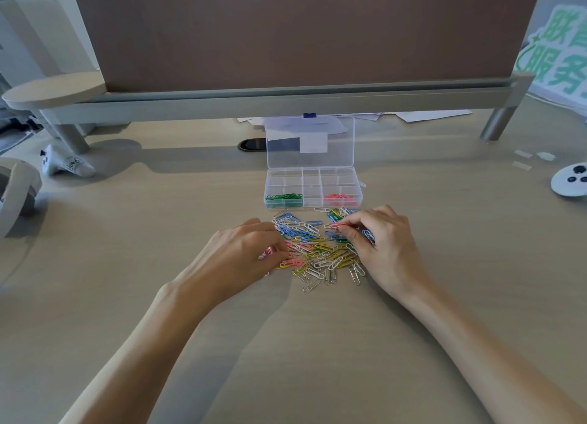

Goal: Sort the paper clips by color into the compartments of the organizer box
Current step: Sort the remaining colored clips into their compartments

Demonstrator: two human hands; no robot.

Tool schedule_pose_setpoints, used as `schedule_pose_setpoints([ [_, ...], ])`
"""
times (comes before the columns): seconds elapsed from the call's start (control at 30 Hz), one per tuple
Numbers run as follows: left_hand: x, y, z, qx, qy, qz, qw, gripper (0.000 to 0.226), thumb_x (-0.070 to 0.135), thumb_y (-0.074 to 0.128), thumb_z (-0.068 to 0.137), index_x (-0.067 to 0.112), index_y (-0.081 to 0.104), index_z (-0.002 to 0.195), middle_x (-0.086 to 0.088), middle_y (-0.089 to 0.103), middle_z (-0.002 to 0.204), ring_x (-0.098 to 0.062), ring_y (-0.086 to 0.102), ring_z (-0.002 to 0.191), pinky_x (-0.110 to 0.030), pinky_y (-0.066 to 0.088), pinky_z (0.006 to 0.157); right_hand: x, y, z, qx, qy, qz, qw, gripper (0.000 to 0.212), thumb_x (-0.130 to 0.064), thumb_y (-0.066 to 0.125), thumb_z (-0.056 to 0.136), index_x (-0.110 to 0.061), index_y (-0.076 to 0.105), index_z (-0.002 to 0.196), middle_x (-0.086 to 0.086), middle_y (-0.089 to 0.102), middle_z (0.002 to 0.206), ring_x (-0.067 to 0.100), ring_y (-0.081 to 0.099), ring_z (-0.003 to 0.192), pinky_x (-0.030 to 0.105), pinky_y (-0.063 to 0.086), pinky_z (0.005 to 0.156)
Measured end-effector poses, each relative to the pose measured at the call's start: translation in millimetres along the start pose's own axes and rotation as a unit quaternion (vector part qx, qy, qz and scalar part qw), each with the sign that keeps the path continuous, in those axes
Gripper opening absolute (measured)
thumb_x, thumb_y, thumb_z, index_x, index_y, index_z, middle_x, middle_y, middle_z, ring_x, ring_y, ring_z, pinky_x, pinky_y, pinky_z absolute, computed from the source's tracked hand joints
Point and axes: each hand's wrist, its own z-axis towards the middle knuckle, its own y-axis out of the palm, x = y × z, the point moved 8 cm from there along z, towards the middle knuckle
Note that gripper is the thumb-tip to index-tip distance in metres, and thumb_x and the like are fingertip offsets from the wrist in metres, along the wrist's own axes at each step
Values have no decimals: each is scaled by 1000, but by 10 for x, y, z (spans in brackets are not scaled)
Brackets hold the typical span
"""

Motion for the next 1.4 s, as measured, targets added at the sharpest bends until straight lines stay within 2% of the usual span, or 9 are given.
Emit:
schedule_pose_setpoints([
  [0.2, 39, -25, 5, -5, 6, -12, 1000, 10, 39, 61, 91, 33, 68, 88, 25, 53, 82, 0, 44, 85, -32, 46, 62, 8, 9, -5, 1, -2, -3, 1000, 9, -29, 67, 87, -23, 70, 92, -15, 66, 84, 7, 49, 89, 29, 30, 78],
  [0.4, 84, 20, 37, -20, -9, -9, 1000, 25, 58, 58, 84, 37, 69, 91, 22, 59, 91, 2, 47, 94, -26, 45, 68, 17, 22, -7, -2, 0, 1, 1000, 7, -29, 67, 88, -24, 70, 92, -15, 66, 85, 7, 49, 89, 32, 32, 79],
  [0.73, 148, 81, 127, -79, -30, 22, 996, 12, 46, 58, 89, 36, 64, 89, 23, 57, 91, 5, 42, 90, -26, 42, 69, -1, 17, -8, -2, -3, 11, 1000, 8, -31, 65, 89, -24, 69, 91, -15, 66, 85, 9, 50, 89, 33, 33, 79],
  [0.83, 88, 87, 147, -90, -79, -47, 992, 10, 44, 61, 88, 36, 61, 82, 26, 58, 82, 3, 52, 78, -26, 45, 69, 4, 17, -4, -3, 2, 10, 1000, 9, -33, 63, 90, -26, 69, 91, -17, 65, 85, 7, 50, 90, 29, 30, 79],
  [0.9, 63, 69, 171, -75, -134, -173, 973, 7, 32, 65, 89, 29, 66, 82, 22, 62, 74, -3, 57, 60, -24, 49, 61, 9, 14, -8, -6, 6, 9, 1000, 11, -36, 60, 91, -28, 68, 92, -17, 65, 86, 6, 49, 91, 28, 29, 79],
  [1.03, 11, 40, 129, -47, -240, -408, 880, 9, 13, 61, 92, 8, 68, 95, 4, 70, 78, 0, 51, 49, -12, 34, 40, -9, 45, -14, -19, 5, 15, 1000, 12, -35, 60, 92, -27, 69, 94, -18, 65, 87, 4, 48, 93, 30, 31, 79],
  [1.13, -48, 40, 119, -52, -257, -440, 859, 13, 23, 61, 92, 15, 71, 97, 2, 72, 90, -4, 41, 59, -17, 25, 45, 14, 53, -8, -18, 7, 31, 999, 11, -34, 61, 91, -26, 69, 93, -18, 65, 87, 1, 46, 90, 31, 34, 80],
  [1.23, -69, 86, 157, -56, -261, -465, 844, 15, 25, 60, 92, 18, 72, 98, 2, 71, 93, -9, 37, 63, -18, 25, 45, 15, 52, -6, -17, 3, 59, 998, 12, -33, 63, 91, -24, 70, 94, -18, 65, 86, 1, 47, 88, 31, 41, 80],
  [1.4, -14, 93, 405, -50, -246, -426, 869, 14, 25, 61, 93, 17, 70, 100, 7, 71, 84, -8, 37, 60, -18, 27, 44, 9, -9, 20, -4, 3, 95, 995, 13, -24, 65, 90, -21, 74, 99, -13, 69, 90, 7, 54, 88, 21, 43, 77],
])
